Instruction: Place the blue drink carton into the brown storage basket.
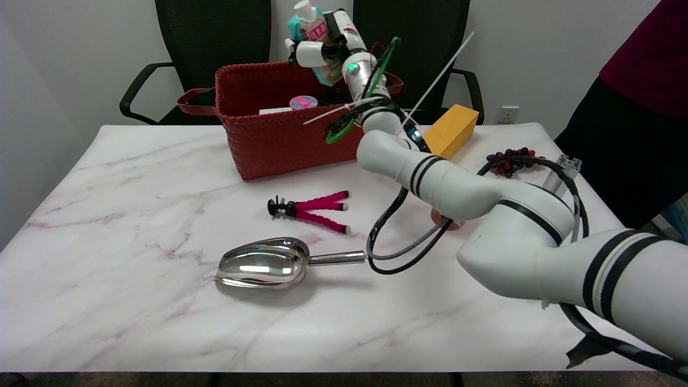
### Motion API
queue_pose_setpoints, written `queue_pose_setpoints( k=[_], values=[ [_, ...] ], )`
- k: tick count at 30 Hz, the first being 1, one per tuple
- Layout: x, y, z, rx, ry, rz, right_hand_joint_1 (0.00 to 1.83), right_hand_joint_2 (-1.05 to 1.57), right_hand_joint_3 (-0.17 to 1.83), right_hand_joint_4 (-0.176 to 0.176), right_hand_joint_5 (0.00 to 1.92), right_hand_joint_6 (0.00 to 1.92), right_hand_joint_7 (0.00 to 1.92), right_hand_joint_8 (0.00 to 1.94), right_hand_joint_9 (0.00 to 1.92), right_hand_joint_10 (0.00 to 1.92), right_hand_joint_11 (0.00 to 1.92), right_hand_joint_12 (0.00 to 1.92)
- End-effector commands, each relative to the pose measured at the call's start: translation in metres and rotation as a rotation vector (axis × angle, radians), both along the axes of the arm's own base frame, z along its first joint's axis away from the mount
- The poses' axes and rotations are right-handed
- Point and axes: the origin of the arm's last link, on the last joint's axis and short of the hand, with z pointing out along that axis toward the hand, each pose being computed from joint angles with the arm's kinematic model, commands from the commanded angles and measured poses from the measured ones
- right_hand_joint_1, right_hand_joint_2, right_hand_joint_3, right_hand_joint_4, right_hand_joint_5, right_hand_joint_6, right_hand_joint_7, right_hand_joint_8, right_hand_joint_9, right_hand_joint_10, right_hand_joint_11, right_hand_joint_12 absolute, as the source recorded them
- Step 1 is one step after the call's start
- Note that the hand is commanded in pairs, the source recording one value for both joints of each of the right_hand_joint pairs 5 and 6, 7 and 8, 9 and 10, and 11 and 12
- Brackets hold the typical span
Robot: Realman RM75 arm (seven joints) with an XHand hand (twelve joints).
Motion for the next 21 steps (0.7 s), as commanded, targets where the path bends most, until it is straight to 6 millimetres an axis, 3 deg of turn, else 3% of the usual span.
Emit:
queue_pose_setpoints(
  k=[1,8,13,21],
  values=[
    [0.032,-0.017,-0.04,-0.045,0.607,-0.061,1.08,0.69,0.87,0.0,0.99,0.99,1.31,1.31,1.13,1.13,1.04,1.04],
    [0.018,-0.018,-0.003,-0.096,0.548,-0.123,1.05,0.68,0.8,0.0,0.98,0.98,1.28,1.28,1.09,1.09,0.88,0.88],
    [0.017,-0.019,0.014,-0.127,0.503,-0.138,1.04,0.69,0.78,0.0,0.98,0.98,1.26,1.26,1.06,1.06,0.74,0.74],
    [0.016,-0.02,0.025,-0.13,0.502,-0.166,1.02,0.71,0.73,0.0,0.97,0.97,1.25,1.25,1.03,1.03,0.69,0.69]
  ],
)
